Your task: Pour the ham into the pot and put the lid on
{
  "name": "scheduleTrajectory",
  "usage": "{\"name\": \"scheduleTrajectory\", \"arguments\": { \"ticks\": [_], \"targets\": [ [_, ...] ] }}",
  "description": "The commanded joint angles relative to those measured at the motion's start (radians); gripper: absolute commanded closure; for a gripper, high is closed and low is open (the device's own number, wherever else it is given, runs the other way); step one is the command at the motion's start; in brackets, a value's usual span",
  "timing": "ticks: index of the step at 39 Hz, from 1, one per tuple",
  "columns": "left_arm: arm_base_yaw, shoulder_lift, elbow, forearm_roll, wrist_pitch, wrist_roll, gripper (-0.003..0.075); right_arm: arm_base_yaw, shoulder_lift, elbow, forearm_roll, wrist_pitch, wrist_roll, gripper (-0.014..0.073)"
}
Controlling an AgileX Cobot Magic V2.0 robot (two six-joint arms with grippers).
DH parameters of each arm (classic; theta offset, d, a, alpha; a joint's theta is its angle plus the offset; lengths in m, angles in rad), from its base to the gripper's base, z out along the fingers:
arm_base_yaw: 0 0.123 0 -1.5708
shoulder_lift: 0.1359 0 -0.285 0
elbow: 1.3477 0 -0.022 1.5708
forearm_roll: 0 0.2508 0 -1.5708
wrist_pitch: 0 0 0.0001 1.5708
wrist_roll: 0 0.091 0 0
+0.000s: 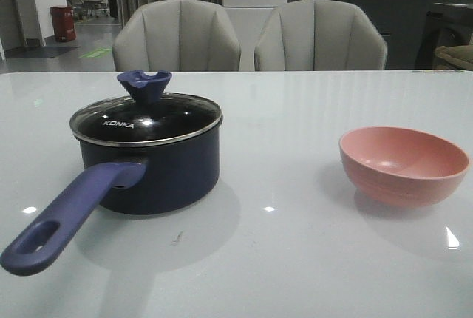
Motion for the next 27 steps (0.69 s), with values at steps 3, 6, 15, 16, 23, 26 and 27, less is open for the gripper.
{"name": "scheduleTrajectory", "arguments": {
  "ticks": [3,6,15,16,23,26,27],
  "targets": [
    [0.0,-0.02,0.021,-0.005,-0.077,-0.002,0.0591,-0.081,-0.102,0.019,-0.143,-0.046,0.141,0.0424],
    [0.0,-0.02,0.021,-0.005,-0.077,-0.002,0.0591,-0.086,-0.143,0.04,-0.15,-0.022,0.151,0.0424],
    [0.0,-0.02,0.021,-0.005,-0.077,-0.002,0.0591,-0.086,-0.148,0.055,-0.148,0.008,0.158,0.0424],
    [0.0,-0.02,0.021,-0.005,-0.079,-0.002,0.0591,-0.086,-0.148,0.055,-0.148,0.008,0.158,0.0424],
    [0.0,-0.02,0.021,-0.005,-0.079,-0.002,0.0591,-0.086,-0.148,0.055,-0.148,0.009,0.158,0.0424],
    [0.0,-0.02,0.021,-0.005,-0.079,-0.002,0.0591,-0.086,-0.148,0.055,-0.148,0.009,0.158,0.0424],
    [0.0,-0.02,0.021,-0.005,-0.079,-0.002,0.0591,-0.086,-0.148,0.055,-0.148,0.009,0.158,0.0424]
  ]
}}
